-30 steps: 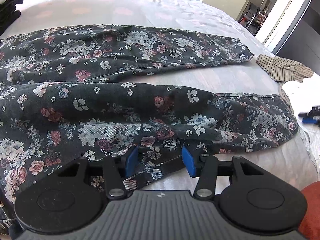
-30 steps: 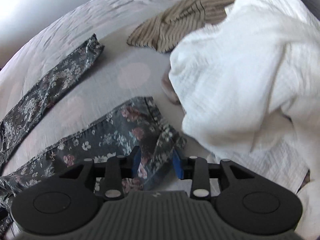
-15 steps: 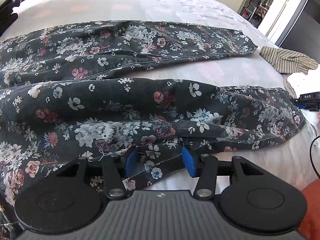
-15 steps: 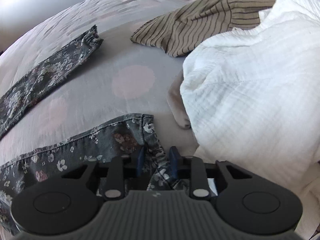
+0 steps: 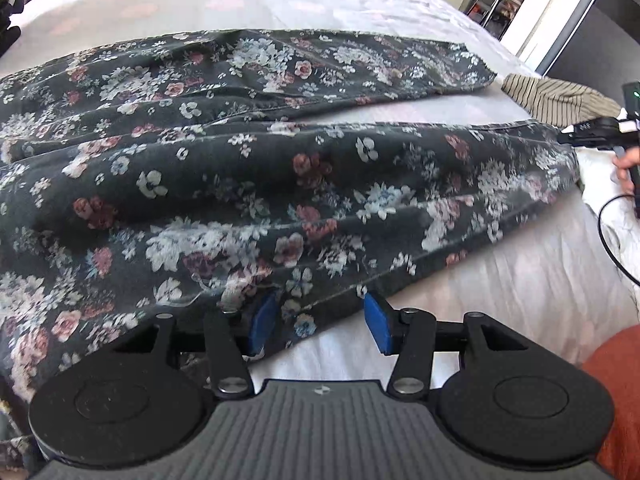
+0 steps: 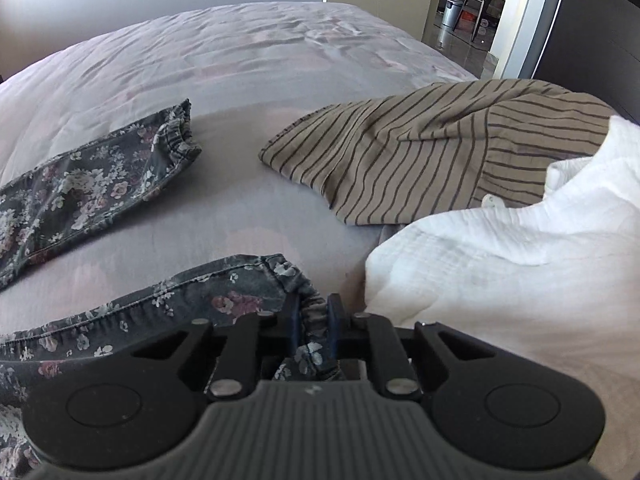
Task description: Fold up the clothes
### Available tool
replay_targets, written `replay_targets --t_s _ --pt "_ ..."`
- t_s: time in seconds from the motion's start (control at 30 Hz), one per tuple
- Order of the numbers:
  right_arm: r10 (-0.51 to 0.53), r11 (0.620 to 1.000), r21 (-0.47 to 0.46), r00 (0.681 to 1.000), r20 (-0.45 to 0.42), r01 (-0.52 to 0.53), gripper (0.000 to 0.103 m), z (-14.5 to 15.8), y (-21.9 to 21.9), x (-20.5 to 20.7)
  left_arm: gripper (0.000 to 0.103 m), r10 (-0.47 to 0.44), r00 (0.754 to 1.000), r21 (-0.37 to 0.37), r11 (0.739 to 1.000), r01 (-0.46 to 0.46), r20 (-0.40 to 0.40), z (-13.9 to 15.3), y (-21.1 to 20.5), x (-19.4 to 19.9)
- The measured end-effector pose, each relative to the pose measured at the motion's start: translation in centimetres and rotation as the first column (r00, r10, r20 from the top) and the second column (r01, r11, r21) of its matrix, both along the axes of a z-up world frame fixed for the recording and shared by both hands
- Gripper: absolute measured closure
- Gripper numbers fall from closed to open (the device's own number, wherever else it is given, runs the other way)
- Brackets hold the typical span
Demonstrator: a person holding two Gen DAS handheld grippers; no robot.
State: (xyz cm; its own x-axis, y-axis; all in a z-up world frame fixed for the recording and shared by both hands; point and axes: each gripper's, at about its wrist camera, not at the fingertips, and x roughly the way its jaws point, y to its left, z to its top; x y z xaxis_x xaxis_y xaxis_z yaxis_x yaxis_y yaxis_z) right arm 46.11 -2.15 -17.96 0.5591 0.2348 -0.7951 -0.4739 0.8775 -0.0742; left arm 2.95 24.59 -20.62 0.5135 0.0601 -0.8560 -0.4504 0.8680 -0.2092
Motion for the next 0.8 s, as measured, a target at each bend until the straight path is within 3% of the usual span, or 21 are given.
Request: replay_targets --t_s 0.07,0.17,0.27,0.47,0.6,0.7,0.8 --pt "-0.008 1.000 -0.011 1.000 -0.009 0.007 0.082 -0.6 0.3 0.0 0.045 0.000 1.000 0.012 1.000 0.000 -0.019 0.3 -0.5 -0.3" --pt "-0.010 1.000 -0.011 1.000 0.017 0.010 0.069 -0.4 0.1 -0.2 0.044 0.010 0.999 0.042 0.999 -0.008 -0.038 1.0 -1.3 -0.7" --pt "0.031 0.999 0.025 0.997 0.066 -0.033 0.069 1.0 0.2 -1.0 0.044 0.038 0.998 0.077 0.996 -0.034 -0.049 1.9 -2.0 -1.2" --pt "0.174 0.978 0.110 0.983 0.058 -0.180 0.068 3.1 2.0 -3.7 0.044 0.111 0.993 0.130 0.986 -0.105 -0.040 3.9 -2.9 -3.0" --pt "0.248 0.951 0.188 0.969 0.007 -0.245 0.066 4.0 2.7 -7.0 0.044 0.163 0.986 0.157 0.975 -0.156 -0.034 4.9 -2.1 -5.2" --pt "0.310 0.929 0.233 0.949 -0.058 -0.289 0.060 4.5 2.8 -10.3 0.044 0.128 0.991 0.195 0.974 -0.117 -0.041 5.2 -0.9 -7.1" --pt "0.353 0.914 0.248 0.930 -0.099 -0.321 0.058 5.4 2.4 -14.2 0.044 0.084 0.995 0.286 0.956 -0.065 -0.057 5.7 0.3 -9.2"
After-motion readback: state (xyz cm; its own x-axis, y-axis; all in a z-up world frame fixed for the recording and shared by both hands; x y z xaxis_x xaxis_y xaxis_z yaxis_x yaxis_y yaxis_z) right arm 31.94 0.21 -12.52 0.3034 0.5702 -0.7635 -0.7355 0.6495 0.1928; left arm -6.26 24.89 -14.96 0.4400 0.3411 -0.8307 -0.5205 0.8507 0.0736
